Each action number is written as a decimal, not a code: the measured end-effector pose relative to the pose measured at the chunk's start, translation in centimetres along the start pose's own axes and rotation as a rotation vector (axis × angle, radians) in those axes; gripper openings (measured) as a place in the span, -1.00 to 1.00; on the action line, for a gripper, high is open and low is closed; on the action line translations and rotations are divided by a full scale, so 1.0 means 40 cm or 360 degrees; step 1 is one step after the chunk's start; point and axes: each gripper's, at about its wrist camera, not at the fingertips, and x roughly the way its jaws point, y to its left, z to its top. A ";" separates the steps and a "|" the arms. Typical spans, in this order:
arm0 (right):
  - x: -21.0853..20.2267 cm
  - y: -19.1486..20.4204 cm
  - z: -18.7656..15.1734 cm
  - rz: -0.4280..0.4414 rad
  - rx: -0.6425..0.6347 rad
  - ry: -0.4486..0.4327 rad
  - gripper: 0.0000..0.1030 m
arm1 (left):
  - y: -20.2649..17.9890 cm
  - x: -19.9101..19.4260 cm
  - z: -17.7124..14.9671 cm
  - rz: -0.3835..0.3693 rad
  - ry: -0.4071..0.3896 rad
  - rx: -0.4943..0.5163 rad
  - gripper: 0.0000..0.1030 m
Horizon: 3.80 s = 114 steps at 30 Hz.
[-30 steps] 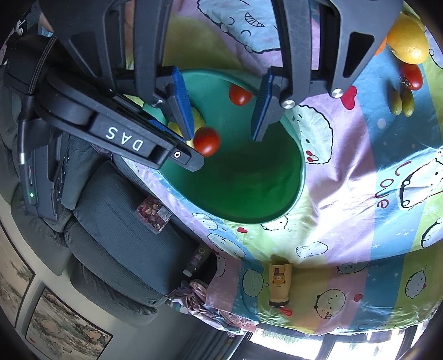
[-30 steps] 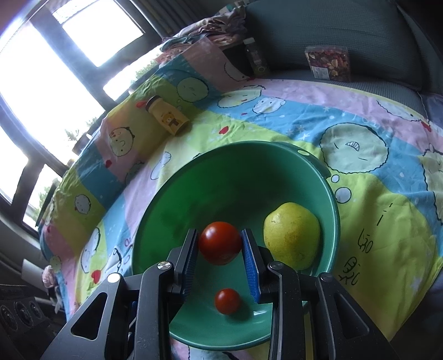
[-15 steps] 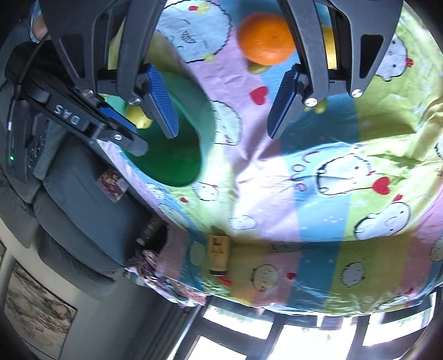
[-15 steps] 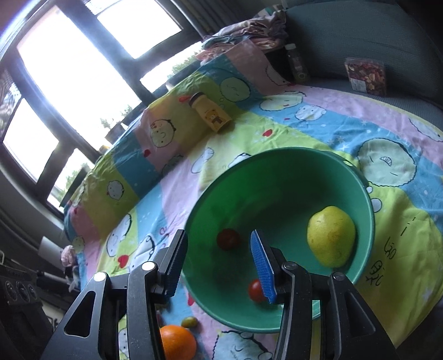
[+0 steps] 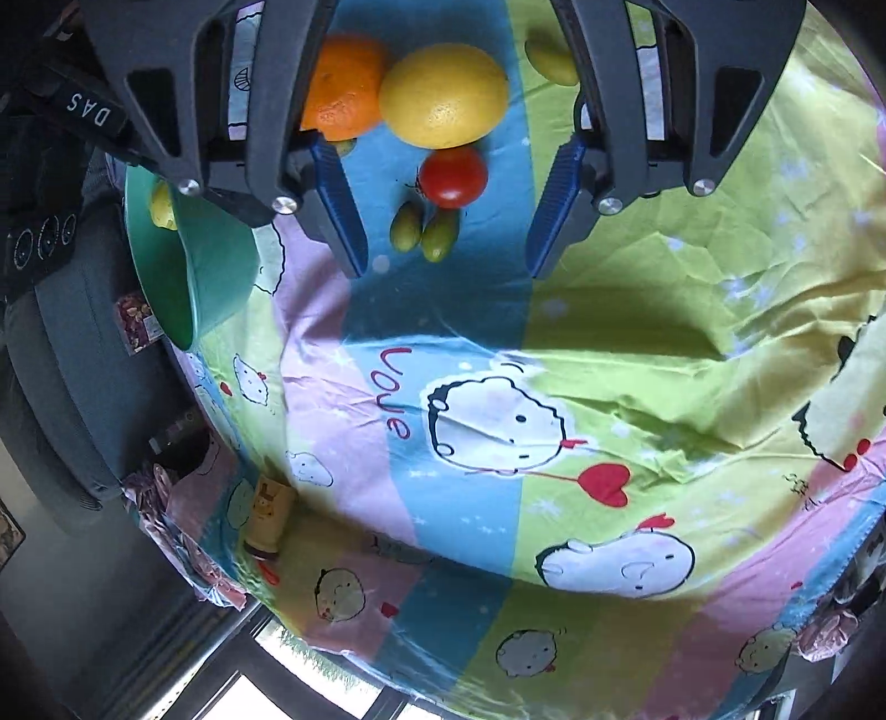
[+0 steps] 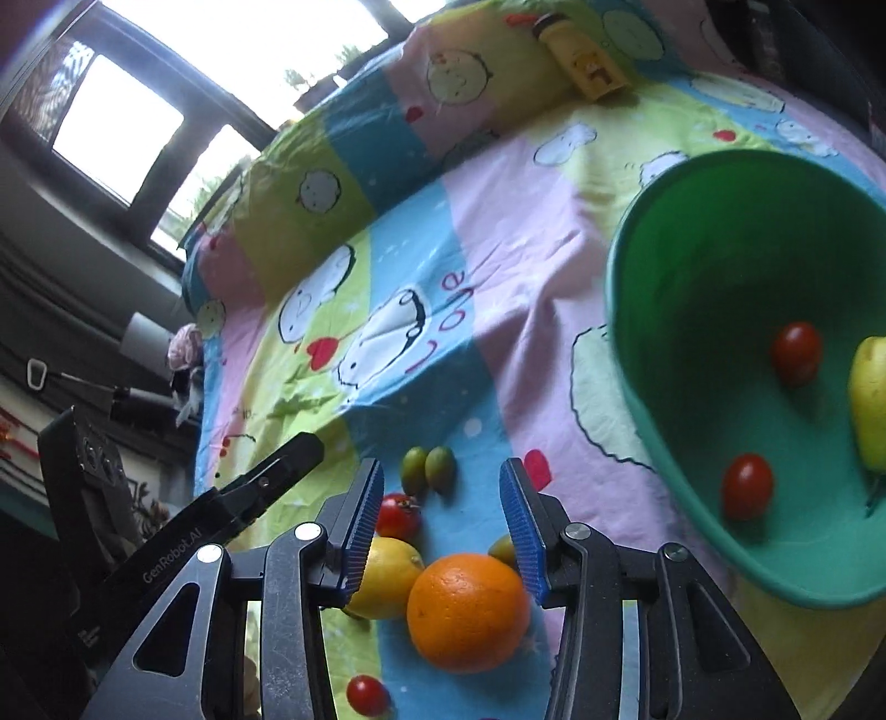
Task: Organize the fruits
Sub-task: 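Move the left tool back toward the loose fruits beside the lemon, then close the left tool fingers on a small green oval fruit, then lift the green fruit with the left tool and carry it toward the basin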
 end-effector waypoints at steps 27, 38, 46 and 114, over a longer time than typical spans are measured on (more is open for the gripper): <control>0.178 -0.003 0.029 -0.0075 0.0031 0.0255 -0.53 | 0.067 0.080 -0.009 0.0005 0.0196 -0.0154 -0.45; 0.169 0.019 0.020 -0.0170 -0.0033 0.0180 -0.65 | 0.061 0.066 -0.010 -0.0027 0.0180 -0.0157 -0.48; 0.134 -0.019 0.030 -0.0271 0.0024 0.0125 -0.65 | 0.008 0.100 -0.014 -0.0018 0.0220 -0.0057 -0.48; -0.022 -0.003 0.021 -0.0200 -0.0072 -0.0277 -0.65 | -0.104 -0.029 -0.008 -0.0182 -0.0114 0.0098 -0.61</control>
